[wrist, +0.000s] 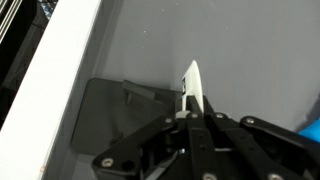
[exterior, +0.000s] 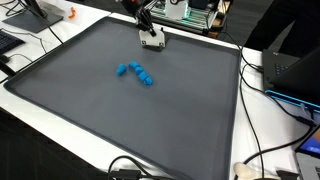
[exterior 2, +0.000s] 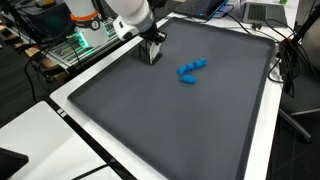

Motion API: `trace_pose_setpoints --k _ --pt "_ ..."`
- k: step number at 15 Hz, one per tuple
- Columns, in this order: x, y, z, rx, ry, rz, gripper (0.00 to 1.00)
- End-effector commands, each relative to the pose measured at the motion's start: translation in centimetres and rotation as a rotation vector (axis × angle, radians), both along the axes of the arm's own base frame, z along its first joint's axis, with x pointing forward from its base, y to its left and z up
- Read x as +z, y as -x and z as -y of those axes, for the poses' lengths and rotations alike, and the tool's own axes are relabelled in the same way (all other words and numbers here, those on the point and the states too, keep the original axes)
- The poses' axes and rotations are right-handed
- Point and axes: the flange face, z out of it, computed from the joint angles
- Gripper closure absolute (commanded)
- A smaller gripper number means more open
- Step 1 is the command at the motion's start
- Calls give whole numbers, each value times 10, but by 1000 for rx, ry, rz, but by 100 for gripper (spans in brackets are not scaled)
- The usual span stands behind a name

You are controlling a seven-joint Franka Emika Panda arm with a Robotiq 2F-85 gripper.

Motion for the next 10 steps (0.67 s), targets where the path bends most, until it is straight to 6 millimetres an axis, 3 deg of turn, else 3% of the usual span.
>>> trace_pose_setpoints --k 1,10 --pt "1 16 5 -53 -1 53 99" --pt "-9 28 6 -119 -14 103 99"
